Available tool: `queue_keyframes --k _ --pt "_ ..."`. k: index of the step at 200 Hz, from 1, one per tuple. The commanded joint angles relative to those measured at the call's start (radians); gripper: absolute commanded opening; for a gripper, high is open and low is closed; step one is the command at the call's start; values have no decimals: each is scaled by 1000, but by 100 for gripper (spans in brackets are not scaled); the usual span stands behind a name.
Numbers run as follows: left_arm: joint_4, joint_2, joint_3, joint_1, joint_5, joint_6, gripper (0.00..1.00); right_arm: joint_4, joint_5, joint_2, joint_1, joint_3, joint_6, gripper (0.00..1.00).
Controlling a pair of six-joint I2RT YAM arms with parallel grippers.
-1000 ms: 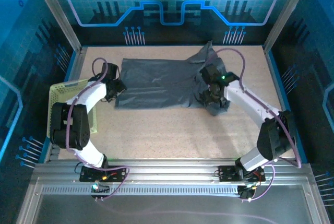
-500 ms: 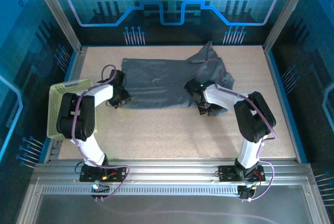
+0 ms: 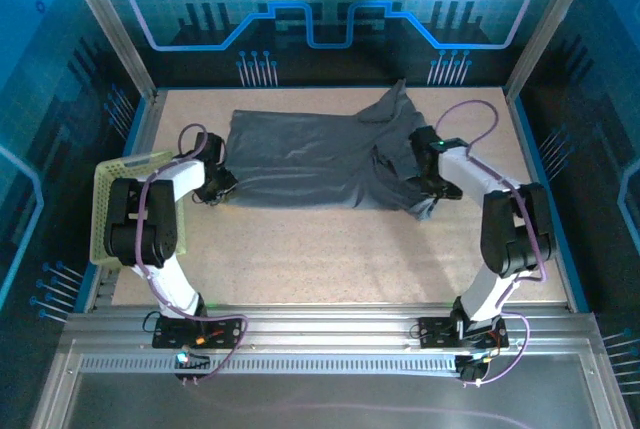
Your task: Fold the inside-out t-shirt
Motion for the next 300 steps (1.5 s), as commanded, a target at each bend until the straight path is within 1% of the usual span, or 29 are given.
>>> queue_keyframes --k 1,12,24,36,49,59,80,97,117,127,150,169,182,191,204,218,236,274,300 --pt "-30 6 -28 21 -6 -9 25 29 -74 3 -62 10 -19 42" --pt "-36 -8 -31 25 -10 -8 26 39 -93 -20 -69 14 -43 43" --pt "-33 -25 -34 28 -8 -1 30 74 -130 -75 -47 -2 -87 44" --pt "-36 -34 -31 28 -6 4 32 128 -180 -129 -5 -25 -148 51" --pt "-32 -34 -31 28 -2 4 33 158 -277 -144 31 -20 -177 57" --pt "-30 -32 -31 28 0 3 34 179 -335 -133 61 -11 -182 59" --pt "-27 -26 -34 28 2 -1 34 212 -376 -87 126 11 -184 64" --pt "-27 -22 -34 28 3 1 34 205 -376 -27 164 45 -170 65" --pt "-20 -20 -41 30 14 -3 34 187 -335 40 181 79 -135 65" --pt "-16 -21 -43 30 17 -6 34 182 -313 70 177 101 -121 62" --pt "-15 -15 -42 31 20 -9 34 147 -241 143 166 181 -117 45" --pt "-14 -14 -46 37 27 -14 34 98 -147 175 150 251 -105 28" --pt "-9 -16 -54 45 37 -17 34 76 -107 180 128 281 -93 16" --pt "-7 -17 -59 52 41 -19 33 75 -102 175 104 295 -90 9" --pt "-5 -17 -63 60 43 -18 33 60 -127 179 58 330 -91 0" --pt "-3 -17 -68 69 46 -14 32 48 -161 186 16 374 -103 0" --pt "-2 -18 -71 76 47 -12 32 40 -195 209 -13 446 -136 0" --pt "-6 -20 -71 84 45 -10 31 -18 -217 357 -53 633 -149 0" --pt "-6 -17 -71 86 48 -8 31 -51 -254 461 -69 751 -150 0"
